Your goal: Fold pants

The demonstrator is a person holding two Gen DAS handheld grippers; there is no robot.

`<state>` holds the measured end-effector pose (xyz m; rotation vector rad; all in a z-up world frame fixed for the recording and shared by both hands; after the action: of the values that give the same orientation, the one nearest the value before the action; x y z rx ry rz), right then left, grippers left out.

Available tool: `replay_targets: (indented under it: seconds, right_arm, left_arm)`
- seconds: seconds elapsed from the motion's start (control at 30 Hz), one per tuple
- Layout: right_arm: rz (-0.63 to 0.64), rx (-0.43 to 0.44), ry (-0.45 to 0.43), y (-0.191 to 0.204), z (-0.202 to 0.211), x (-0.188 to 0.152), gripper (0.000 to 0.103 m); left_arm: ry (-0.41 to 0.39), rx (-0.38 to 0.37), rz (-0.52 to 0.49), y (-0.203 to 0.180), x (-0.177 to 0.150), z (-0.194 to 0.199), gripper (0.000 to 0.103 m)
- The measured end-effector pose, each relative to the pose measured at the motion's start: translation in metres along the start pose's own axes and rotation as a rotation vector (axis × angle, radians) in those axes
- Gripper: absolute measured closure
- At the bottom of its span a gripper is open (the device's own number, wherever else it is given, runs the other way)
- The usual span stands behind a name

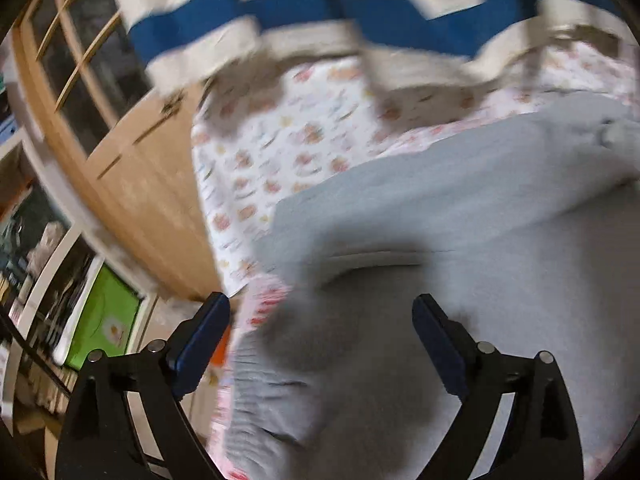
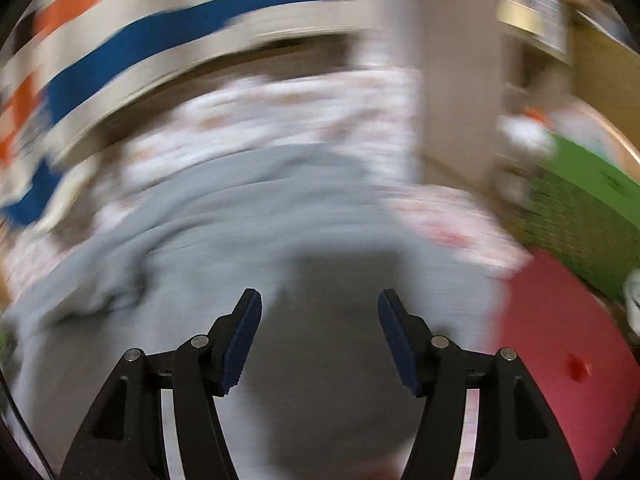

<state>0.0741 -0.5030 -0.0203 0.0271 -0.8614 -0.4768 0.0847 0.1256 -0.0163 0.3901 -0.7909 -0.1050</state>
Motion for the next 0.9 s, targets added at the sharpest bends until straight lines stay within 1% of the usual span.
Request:
replay_targets:
  seconds: [0.07,0.1,0.13,0.2,0.27,0.33,0.4,0.43,0.47,0.5,0.53,0.57,0.6,0.63,0.7,0.8,0.83,0.9]
  right_arm:
    - [-0.052,-0.055,-0.005,-0.038,-0.001,-0.002,0.041]
    - [-0.063,-0.068,0.004,-0.05,-0.004,-0.003,0.041]
    - [-0.074,-0.063,0.018,-0.059,-0.007,-0.005,0.041]
    - [-0.097,-0.024,0.06,-0.067,-0.015,-0.01,0.041]
    - [-0.113,0.032,0.1,-0.067,-0.023,-0.018,0.041]
    - [-0.124,0.073,0.118,-0.064,-0.029,-0.022,0.041]
    - [-0.112,0.103,0.112,-0.055,-0.034,-0.024,0.041]
    - [-0.096,0.1,0.108,-0.049,-0.038,-0.025,0.044]
    - [-0.081,0.078,0.097,-0.045,-0.042,-0.024,0.063]
    - [-0.078,0.038,0.085,-0.044,-0.047,-0.022,0.073]
    - [-0.105,0.039,0.065,-0.047,-0.047,-0.019,0.084]
    - [-0.136,0.057,0.032,-0.051,-0.042,-0.016,0.089]
    - [-0.162,0.076,-0.01,-0.053,-0.033,-0.012,0.09]
    - [-0.161,0.077,-0.044,-0.053,-0.022,-0.007,0.092]
    - [-0.14,0.054,-0.128,-0.048,0.006,0.003,0.094]
    - [-0.135,-0.015,-0.234,-0.046,0.058,0.02,0.095]
    - [-0.144,-0.027,-0.278,-0.047,0.082,0.025,0.095]
    - [-0.114,-0.06,-0.349,-0.045,0.116,0.03,0.095]
  left_arm:
    - [-0.039,-0.049,0.008,-0.017,0.004,0.018,0.01]
    - [-0.057,-0.068,0.016,-0.023,0.007,0.026,0.01]
    - [-0.077,-0.086,0.024,-0.03,0.011,0.034,0.01]
    - [-0.113,-0.115,0.034,-0.043,0.018,0.047,0.01]
    - [-0.138,-0.143,0.049,-0.054,0.025,0.057,0.01]
    - [-0.148,-0.181,0.055,-0.066,0.03,0.064,0.01]
    - [-0.151,-0.203,0.037,-0.077,0.034,0.068,0.01]
    - [-0.151,-0.207,0.021,-0.084,0.034,0.07,0.01]
    - [-0.152,-0.214,0.005,-0.091,0.035,0.071,0.01]
    - [-0.154,-0.226,-0.005,-0.097,0.034,0.074,0.01]
    - [-0.157,-0.246,-0.01,-0.103,0.033,0.076,0.01]
    - [-0.161,-0.272,-0.012,-0.109,0.033,0.078,0.01]
    - [-0.165,-0.294,-0.012,-0.115,0.031,0.081,0.01]
    - [-0.167,-0.311,-0.014,-0.121,0.031,0.082,0.01]
    - [-0.173,-0.331,-0.02,-0.131,0.03,0.087,0.012]
    - [-0.191,-0.35,-0.037,-0.139,0.034,0.097,0.014]
    - [-0.203,-0.353,-0.043,-0.14,0.035,0.101,0.014]
    - [-0.229,-0.358,-0.053,-0.138,0.035,0.109,0.014]
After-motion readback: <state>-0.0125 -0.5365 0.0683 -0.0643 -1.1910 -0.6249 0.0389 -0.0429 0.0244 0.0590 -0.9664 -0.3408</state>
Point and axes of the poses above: each gripper's, at about its wrist camera, not at the fingertips, and z roughly against the way its jaws point, y to its left, x to its top, the point moved 4 cm from there along -z, roughly the way its jaws point, and after that the axes turned 4 degrees about -z, right-handed, at the moved point
